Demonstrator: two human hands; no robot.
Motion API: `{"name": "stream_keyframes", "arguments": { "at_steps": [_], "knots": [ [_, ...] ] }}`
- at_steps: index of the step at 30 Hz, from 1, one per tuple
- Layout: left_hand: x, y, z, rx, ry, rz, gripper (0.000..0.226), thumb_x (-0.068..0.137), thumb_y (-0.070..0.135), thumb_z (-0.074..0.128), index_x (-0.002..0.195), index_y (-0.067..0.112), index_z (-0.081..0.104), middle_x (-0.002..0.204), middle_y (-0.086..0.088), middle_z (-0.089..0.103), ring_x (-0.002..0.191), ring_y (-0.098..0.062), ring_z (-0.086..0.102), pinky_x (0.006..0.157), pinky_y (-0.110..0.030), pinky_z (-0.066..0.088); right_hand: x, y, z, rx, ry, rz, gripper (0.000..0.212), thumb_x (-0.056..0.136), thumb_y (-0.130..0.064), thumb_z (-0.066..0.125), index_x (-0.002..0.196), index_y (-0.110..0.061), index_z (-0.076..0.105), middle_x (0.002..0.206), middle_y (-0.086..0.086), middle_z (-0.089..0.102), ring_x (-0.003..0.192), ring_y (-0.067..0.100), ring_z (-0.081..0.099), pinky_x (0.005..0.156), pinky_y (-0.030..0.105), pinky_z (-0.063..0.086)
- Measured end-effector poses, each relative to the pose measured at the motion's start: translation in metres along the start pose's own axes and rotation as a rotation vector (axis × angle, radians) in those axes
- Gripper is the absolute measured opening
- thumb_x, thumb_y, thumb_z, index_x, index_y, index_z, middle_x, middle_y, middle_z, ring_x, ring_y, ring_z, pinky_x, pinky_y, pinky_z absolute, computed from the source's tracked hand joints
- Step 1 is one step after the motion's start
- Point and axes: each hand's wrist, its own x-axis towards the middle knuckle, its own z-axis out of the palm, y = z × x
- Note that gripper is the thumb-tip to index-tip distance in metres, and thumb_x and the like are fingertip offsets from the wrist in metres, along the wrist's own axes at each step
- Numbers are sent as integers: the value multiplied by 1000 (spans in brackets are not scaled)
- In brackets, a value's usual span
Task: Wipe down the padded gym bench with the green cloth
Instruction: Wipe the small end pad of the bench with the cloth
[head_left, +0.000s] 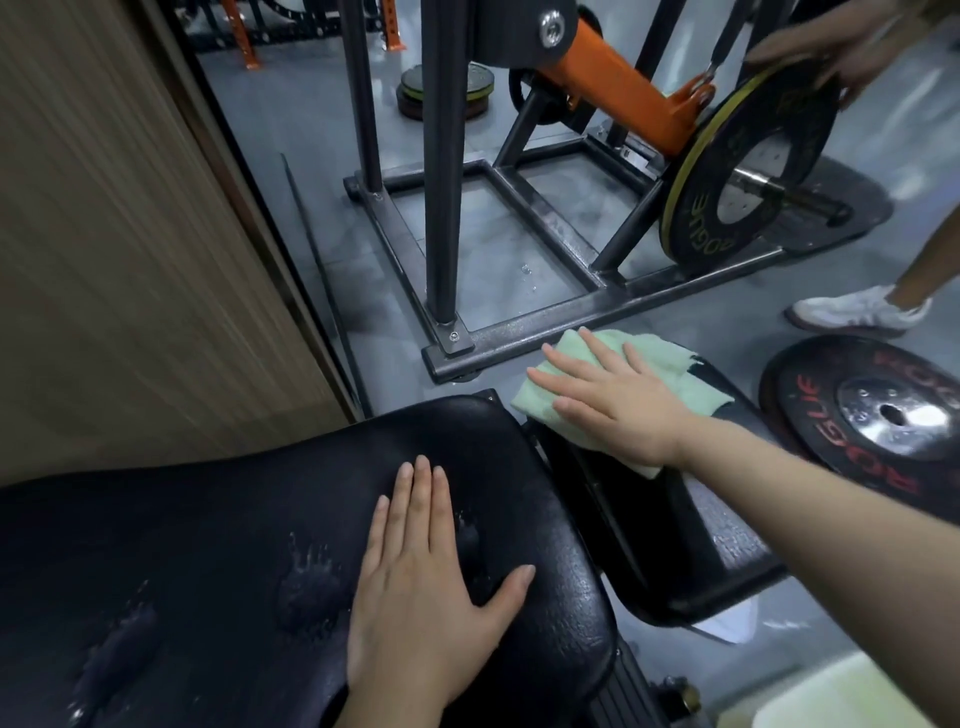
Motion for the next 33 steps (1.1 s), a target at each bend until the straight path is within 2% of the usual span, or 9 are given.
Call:
{"name": "stream_keyframes", "arguments": {
  "at_steps": [3, 5, 10, 12, 16, 20, 23, 27, 33],
  "knots": [
    [0, -1, 0, -29, 10, 9, 103, 83, 81, 19, 143, -1, 36, 154, -12, 29, 143, -22, 23, 110, -40, 18, 0, 25, -13, -37, -77, -177, 62, 84, -71, 5, 142, -53, -9, 153, -21, -21, 143, 10, -25, 117, 43, -8],
    [0, 0, -1, -38, 10, 13, 104, 83, 81, 18, 143, -1, 35, 154, -12, 29, 143, -22, 24, 110, -40, 18, -1, 34, -22, -142, -113, -162, 73, 80, -77, 5, 146, -49, -11, 156, -12, -22, 145, 13, -20, 116, 41, -6],
    [-1, 0, -1, -55, 11, 15, 103, 83, 80, 17, 144, -1, 35, 154, -13, 28, 144, -23, 23, 110, -41, 18, 16, 10, -18, -115, -174, 57, 58, 96, -57, 23, 150, -43, 8, 161, -3, -1, 147, 22, 2, 116, 52, 1],
    [0, 0, -1, -60, 11, 13, 103, 83, 80, 18, 143, -1, 36, 154, -12, 29, 143, -23, 24, 110, -41, 19, 22, 5, -13, -14, -105, 13, 60, 90, -62, 16, 147, -45, 23, 159, -7, 12, 146, 18, 11, 117, 49, -1],
    [1, 0, 1, -53, 26, 9, 103, 80, 80, 28, 143, -1, 38, 153, -13, 31, 142, -24, 27, 109, -41, 20, 28, 19, -16, 27, -36, -218, 65, 88, -66, 9, 140, -43, 40, 152, -11, 32, 138, 12, 31, 115, 40, 18],
    [2, -2, 6, -71, 55, 24, 107, 70, 79, 41, 141, -2, 41, 152, -13, 33, 141, -25, 30, 108, -43, 23, 36, 43, -25, -68, -140, -456, 61, 93, -64, 20, 149, -41, 13, 158, -9, 19, 144, 6, 19, 116, 24, 13],
    [3, -4, 9, -68, 74, 32, 109, 67, 79, 43, 140, -2, 42, 151, -14, 34, 140, -25, 31, 107, -43, 25, 47, 51, -33, -105, -228, -490, 61, 89, -66, 26, 144, -50, 7, 157, -9, 19, 139, 7, 24, 102, 5, 9],
    [6, -4, 13, -80, 104, 41, 110, 63, 78, 47, 138, -3, 44, 149, -14, 37, 138, -26, 34, 105, -44, 27, 58, 55, -34, -156, -252, -554, 58, 87, -68, 27, 141, -59, 8, 137, 2, 39, 112, 20, 49, 87, 15, 27],
    [8, -6, 15, -47, 87, 47, 111, 62, 79, 46, 135, -5, 46, 147, -16, 40, 137, -24, 32, 107, -42, 24, 64, 60, -31, -113, -205, -683, 61, 91, -60, 31, 148, -38, 28, 130, 1, 42, 106, 16, 46, 84, 15, 27]
  ]
}}
